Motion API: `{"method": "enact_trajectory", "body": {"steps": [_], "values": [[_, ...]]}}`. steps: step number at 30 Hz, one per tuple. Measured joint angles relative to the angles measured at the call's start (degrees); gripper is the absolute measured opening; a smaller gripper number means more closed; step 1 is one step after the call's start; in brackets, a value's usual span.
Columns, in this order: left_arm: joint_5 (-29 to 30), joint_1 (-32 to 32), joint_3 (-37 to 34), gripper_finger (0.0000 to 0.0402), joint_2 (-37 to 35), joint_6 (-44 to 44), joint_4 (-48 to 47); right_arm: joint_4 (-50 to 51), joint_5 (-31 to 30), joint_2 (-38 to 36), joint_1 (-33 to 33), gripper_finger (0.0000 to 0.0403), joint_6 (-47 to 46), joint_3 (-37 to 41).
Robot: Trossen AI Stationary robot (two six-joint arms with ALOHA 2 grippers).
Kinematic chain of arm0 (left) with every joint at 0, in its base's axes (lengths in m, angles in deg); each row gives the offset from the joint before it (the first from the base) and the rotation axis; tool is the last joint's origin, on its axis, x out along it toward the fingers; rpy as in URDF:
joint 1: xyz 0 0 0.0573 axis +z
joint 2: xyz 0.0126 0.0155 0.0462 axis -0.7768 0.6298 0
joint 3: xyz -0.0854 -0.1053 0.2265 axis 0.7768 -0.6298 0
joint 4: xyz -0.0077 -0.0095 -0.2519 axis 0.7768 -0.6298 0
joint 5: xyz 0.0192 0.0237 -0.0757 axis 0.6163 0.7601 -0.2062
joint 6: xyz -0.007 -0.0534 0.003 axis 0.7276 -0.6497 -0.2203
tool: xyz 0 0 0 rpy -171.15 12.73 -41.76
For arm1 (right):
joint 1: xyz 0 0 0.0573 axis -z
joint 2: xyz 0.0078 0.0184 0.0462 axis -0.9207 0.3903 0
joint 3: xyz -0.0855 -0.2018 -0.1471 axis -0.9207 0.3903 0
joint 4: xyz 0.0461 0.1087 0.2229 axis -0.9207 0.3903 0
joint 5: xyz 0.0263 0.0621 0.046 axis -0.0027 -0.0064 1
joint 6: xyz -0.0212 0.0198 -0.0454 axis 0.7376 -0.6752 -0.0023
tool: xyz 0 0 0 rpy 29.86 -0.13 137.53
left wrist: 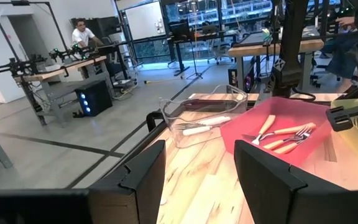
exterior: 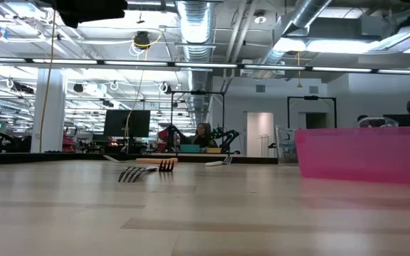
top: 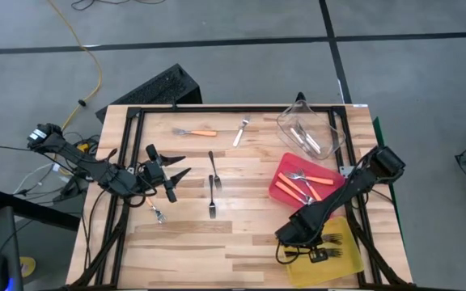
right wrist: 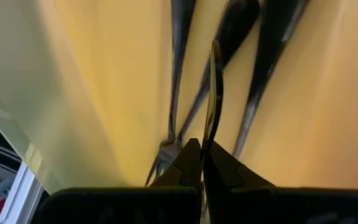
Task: Sort silverware by color (type)
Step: Put the black fork into the yellow bin
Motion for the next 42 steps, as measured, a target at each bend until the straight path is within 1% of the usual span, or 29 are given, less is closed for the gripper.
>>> {"method": "enact_trajectory", "body": {"steps": [7, 12, 19, 24, 32, 36, 38, 42], "values": [[0.0, 0.0, 0.0, 0.0178, 0.0, 0.0, 0.0, -3.0, -0.4, 1.7, -0.3, 0.0023, 0.3, -0.1], [0.1, 0.0, 0.0, 0.0178, 0.0, 0.0, -0.1, -2.5, -0.4, 1.8, -0.2, 0.0025, 0.7, 0.0], [0.1, 0.0, 0.0, 0.0178, 0.0, 0.0, -0.1, -2.5, -0.4, 1.9, -0.2, 0.0046, 0.7, 0.0], [0.1, 0.0, 0.0, 0.0178, 0.0, 0.0, -0.1, -2.6, -0.4, 1.9, -0.2, 0.0051, 0.7, 0.0], [0.1, 0.0, 0.0, 0.0178, 0.0, 0.0, 0.0, -2.5, -0.5, 1.9, 0.1, 0.0053, -0.2, 0.0], [0.1, 0.0, 0.0, 0.0178, 0.0, 0.0, 0.0, -2.6, -1.4, 1.9, 0.5, 0.0057, -2.3, 0.0], [0.1, 0.0, 0.0, 0.0178, 0.0, 0.0, 0.0, -2.6, -0.8, 1.9, 0.8, 0.0061, -3.1, 0.0], [0.1, 0.0, 0.0, 0.0178, 0.0, -1.5, 0.0, -1.7, 3.5, 1.4, 2.0, 0.0066, -3.2, -0.6]]}}
